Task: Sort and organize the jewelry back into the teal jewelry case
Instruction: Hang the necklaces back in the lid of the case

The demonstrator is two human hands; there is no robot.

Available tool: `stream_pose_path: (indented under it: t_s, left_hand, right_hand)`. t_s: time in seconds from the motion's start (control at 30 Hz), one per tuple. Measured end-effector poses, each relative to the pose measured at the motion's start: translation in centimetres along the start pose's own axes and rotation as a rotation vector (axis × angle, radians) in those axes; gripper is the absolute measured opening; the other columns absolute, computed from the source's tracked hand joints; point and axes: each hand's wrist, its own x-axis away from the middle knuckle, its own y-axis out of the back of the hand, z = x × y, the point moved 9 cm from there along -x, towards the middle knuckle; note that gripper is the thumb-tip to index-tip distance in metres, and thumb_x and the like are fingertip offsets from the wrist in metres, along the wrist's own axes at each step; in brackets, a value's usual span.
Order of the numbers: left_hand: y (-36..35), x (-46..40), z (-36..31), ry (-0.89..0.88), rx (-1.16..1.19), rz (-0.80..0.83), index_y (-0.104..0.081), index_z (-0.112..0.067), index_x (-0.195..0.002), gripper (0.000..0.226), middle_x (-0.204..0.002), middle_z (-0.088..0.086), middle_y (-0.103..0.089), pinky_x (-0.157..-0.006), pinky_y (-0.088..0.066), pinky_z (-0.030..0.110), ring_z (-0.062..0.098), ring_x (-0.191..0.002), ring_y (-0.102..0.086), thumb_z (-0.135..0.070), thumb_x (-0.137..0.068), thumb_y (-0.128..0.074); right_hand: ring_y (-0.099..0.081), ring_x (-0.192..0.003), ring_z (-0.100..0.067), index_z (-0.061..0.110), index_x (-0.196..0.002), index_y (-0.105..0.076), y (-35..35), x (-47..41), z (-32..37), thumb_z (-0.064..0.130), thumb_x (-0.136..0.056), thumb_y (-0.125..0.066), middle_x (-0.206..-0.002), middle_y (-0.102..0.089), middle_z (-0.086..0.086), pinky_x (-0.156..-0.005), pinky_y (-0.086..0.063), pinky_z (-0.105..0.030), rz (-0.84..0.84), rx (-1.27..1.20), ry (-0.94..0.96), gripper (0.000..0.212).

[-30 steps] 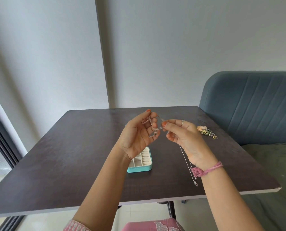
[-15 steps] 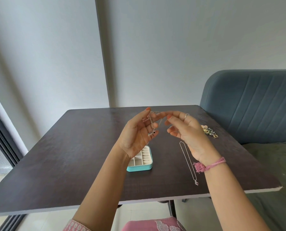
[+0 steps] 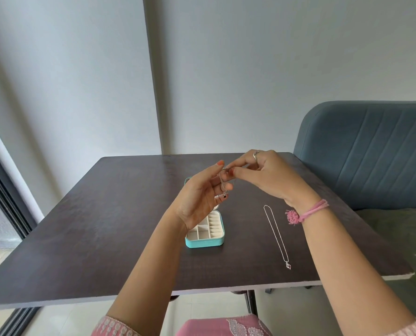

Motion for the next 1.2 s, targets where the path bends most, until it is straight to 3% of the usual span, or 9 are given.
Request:
stream_pose_path:
  t_s: [0.1, 0.27, 0.4, 0.57, 0.77, 0.97, 1.1, 1.2]
  left_hand:
    - [0.9, -0.2, 0.5, -0.006, 0.038, -0.023, -0.070, -0.018, -0.083, 0.023, -0.088, 0.000, -0.065, -0.074, -0.042, 0.025, 0.007, -0.067, -0.058, -0.036, -0.084, -0.057]
    - [1.7, -0.4, 0.8, -0.052, 0.109, -0.044, -0.071, -0.018, -0.078, 0.021, -0.083, -0.002, -0.064, -0.077, -0.039, 0.027, 0.007, -0.069, -0.057, -0.033, -0.085, -0.057]
    - [2.3, -0.6, 0.8, -0.093, 0.250, -0.061, -0.074, -0.017, -0.087, 0.022, -0.088, -0.002, -0.067, -0.078, -0.039, 0.027, 0.007, -0.072, -0.059, -0.030, -0.086, -0.056]
    - [3.2, -0.9, 1.5, -0.081, 0.458, -0.070, -0.067, -0.012, -0.108, 0.029, -0.102, 0.002, -0.069, -0.082, -0.045, 0.027, 0.012, -0.090, -0.067, -0.027, -0.088, -0.054]
    - [5.1, -1.1, 3.0, -0.061, 0.519, -0.137, -0.068, -0.010, -0.109, 0.029, -0.105, 0.005, -0.069, -0.090, -0.048, 0.030, 0.019, -0.097, -0.067, -0.024, -0.085, -0.057]
    - [9.2, -1.1, 3.4, -0.104, 0.491, -0.348, -0.069, -0.011, -0.099, 0.018, -0.092, 0.003, -0.070, -0.086, -0.048, 0.029, 0.016, -0.081, -0.068, -0.017, -0.089, -0.055]
    - [11.5, -1.0, 2.8, -0.134, 0.468, -0.453, -0.066, -0.012, -0.088, 0.011, -0.079, 0.001, -0.067, -0.076, -0.048, 0.024, 0.012, -0.069, -0.064, -0.013, -0.089, -0.056]
    - [13.6, -1.0, 2.7, -0.172, 0.444, -0.537, -0.065, -0.011, -0.088, 0.008, -0.074, 0.001, -0.066, -0.073, -0.048, 0.024, 0.011, -0.066, -0.064, -0.011, -0.089, -0.057]
  right_hand:
    - [-0.065, -0.090, -0.012, 0.035, -0.082, -0.074, -0.3, -0.4, 0.4, 0.021, -0.085, -0.069, -0.090, -0.068, 0.004, -0.088, -0.050, -0.034, -0.030, -0.009, 0.038, 0.016]
    - [-0.066, -0.086, -0.008, 0.034, -0.084, -0.074, -0.8, -0.9, 0.6, 0.019, -0.087, -0.066, -0.086, -0.072, 0.013, -0.082, -0.051, -0.028, -0.079, -0.025, 0.071, 0.018]
    - [-0.067, -0.086, -0.010, 0.029, -0.087, -0.075, -0.9, -1.3, 0.6, 0.019, -0.087, -0.067, -0.088, -0.073, 0.011, -0.082, -0.053, -0.030, -0.175, -0.046, 0.091, 0.014]
    - [-0.065, -0.080, -0.005, 0.025, -0.091, -0.076, -0.8, -1.9, 0.9, 0.019, -0.087, -0.067, -0.088, -0.072, 0.011, -0.075, -0.048, -0.015, -0.260, -0.020, 0.121, 0.011]
    - [-0.056, -0.069, 0.011, 0.021, -0.093, -0.077, -0.9, -2.7, 1.7, 0.019, -0.087, -0.068, -0.080, -0.064, 0.019, -0.066, -0.038, -0.003, -0.296, 0.085, 0.183, 0.011]
    - [-0.056, -0.073, 0.011, 0.020, -0.092, -0.077, -1.8, -3.4, 1.5, 0.019, -0.087, -0.067, -0.083, -0.067, 0.012, -0.067, -0.036, -0.001, -0.277, 0.174, 0.218, 0.011]
    - [-0.058, -0.075, -0.003, 0.021, -0.092, -0.077, -2.9, -4.1, 0.5, 0.019, -0.087, -0.067, -0.090, -0.069, 0.003, -0.068, -0.039, -0.005, -0.244, 0.224, 0.212, 0.012]
    - [-0.059, -0.076, -0.009, 0.024, -0.093, -0.077, -3.5, -4.4, -0.3, 0.021, -0.087, -0.066, -0.091, -0.066, 0.004, -0.074, -0.050, -0.024, -0.220, 0.234, 0.193, 0.012]
